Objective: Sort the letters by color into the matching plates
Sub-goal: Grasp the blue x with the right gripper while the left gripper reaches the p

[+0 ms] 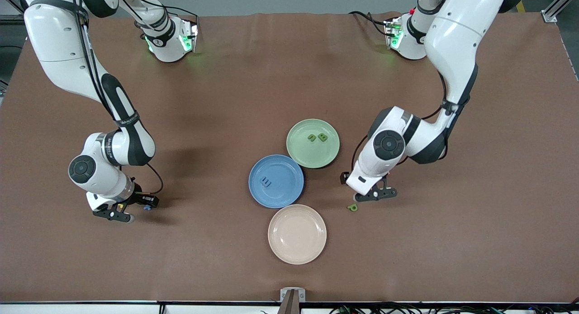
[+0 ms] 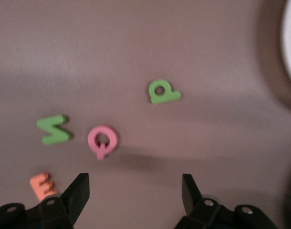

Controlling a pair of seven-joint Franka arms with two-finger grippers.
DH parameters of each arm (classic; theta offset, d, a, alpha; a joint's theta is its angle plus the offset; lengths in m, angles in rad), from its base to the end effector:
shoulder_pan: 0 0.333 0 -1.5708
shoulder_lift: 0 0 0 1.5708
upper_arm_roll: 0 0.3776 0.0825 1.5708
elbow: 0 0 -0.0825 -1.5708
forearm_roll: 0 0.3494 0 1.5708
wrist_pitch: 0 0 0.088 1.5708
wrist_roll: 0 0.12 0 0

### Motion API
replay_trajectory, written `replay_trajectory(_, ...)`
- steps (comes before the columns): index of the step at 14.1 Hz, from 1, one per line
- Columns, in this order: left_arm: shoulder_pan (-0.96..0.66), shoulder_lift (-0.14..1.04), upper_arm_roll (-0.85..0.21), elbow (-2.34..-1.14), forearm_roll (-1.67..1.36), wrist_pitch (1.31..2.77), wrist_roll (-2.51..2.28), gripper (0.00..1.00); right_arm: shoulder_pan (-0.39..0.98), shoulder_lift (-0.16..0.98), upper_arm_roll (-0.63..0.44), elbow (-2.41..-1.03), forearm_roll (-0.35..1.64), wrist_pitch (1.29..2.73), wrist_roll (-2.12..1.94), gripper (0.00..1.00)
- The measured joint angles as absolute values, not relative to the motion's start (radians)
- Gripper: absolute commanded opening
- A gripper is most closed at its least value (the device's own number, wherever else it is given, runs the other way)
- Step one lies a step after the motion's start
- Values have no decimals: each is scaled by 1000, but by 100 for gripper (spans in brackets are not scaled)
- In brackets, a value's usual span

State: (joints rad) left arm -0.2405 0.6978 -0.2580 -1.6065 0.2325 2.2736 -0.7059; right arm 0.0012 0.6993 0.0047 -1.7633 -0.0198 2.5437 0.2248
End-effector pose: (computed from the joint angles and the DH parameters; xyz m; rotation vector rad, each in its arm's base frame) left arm 0.6392 -0.3007 0.2857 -3.1256 -0.1782 -0.0080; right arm 0.6872 0.0037 0.2363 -3.1221 0.3199 -0.1281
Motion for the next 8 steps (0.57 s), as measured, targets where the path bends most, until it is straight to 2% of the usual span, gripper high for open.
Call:
replay_trajectory(2,-240,762,-256,-1549,259,2277,-706,86,1,706,5,-1759,-20,2552,225,46)
replay_trajectory(6,-241,844,-256,-1454,275,2286,-704,86,1,707,3,-1749,-20,2552,225,5)
replay_trajectory(8,-242,867,-251,-1416,276,2288,-704,86,3,708,5,-1747,-20,2552,225,1)
